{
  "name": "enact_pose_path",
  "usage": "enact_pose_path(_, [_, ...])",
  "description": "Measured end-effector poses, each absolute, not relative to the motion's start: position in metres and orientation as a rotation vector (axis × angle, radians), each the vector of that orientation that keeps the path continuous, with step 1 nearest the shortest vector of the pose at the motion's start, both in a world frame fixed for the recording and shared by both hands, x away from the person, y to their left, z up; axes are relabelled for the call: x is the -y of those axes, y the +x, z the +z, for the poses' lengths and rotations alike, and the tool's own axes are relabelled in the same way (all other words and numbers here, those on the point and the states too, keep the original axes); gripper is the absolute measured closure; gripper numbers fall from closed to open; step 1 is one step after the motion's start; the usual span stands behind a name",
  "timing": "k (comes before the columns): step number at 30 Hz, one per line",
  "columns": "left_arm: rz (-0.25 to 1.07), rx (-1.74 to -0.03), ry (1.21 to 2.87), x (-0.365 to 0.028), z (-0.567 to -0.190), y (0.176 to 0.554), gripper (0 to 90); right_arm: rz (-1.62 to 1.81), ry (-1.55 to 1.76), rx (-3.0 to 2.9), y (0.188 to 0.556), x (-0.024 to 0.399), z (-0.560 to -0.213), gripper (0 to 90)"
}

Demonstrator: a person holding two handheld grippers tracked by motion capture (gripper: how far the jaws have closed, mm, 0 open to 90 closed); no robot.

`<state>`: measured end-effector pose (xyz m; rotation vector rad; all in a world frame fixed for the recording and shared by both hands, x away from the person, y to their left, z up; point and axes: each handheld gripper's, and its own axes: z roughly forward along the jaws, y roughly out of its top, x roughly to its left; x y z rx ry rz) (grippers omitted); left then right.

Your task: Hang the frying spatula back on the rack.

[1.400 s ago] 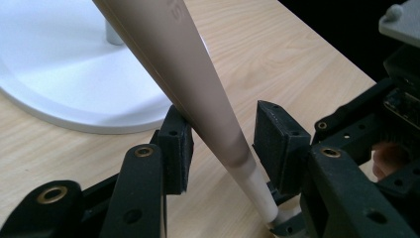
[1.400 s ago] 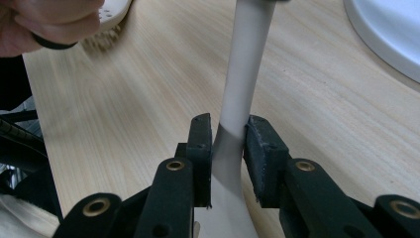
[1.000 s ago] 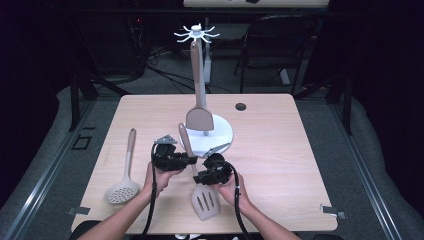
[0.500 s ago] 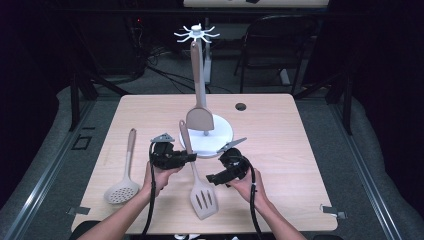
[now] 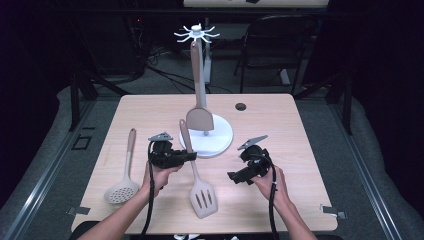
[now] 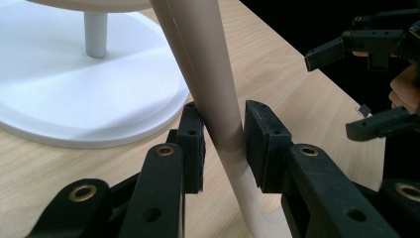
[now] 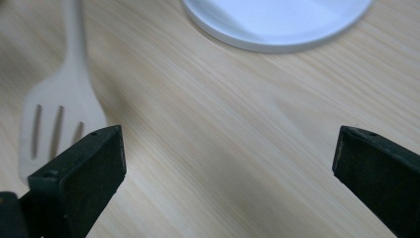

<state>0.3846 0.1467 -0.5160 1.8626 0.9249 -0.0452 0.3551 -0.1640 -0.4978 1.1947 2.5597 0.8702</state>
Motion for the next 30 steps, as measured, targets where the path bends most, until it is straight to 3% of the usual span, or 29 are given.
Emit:
enact_pose_path(13, [-0.096, -0.88, 1.792, -0.144, -0.499, 0.387, 75.5, 0.816, 1.224, -2.536, 0.361, 0.173, -0.499, 0.5])
enact_pose_path(30, [-0.067, -0.812, 1.81, -0.144, -0.48, 0.394, 76.9, 0.794, 1.217, -2.549, 0.363, 0.169, -0.502, 0.7])
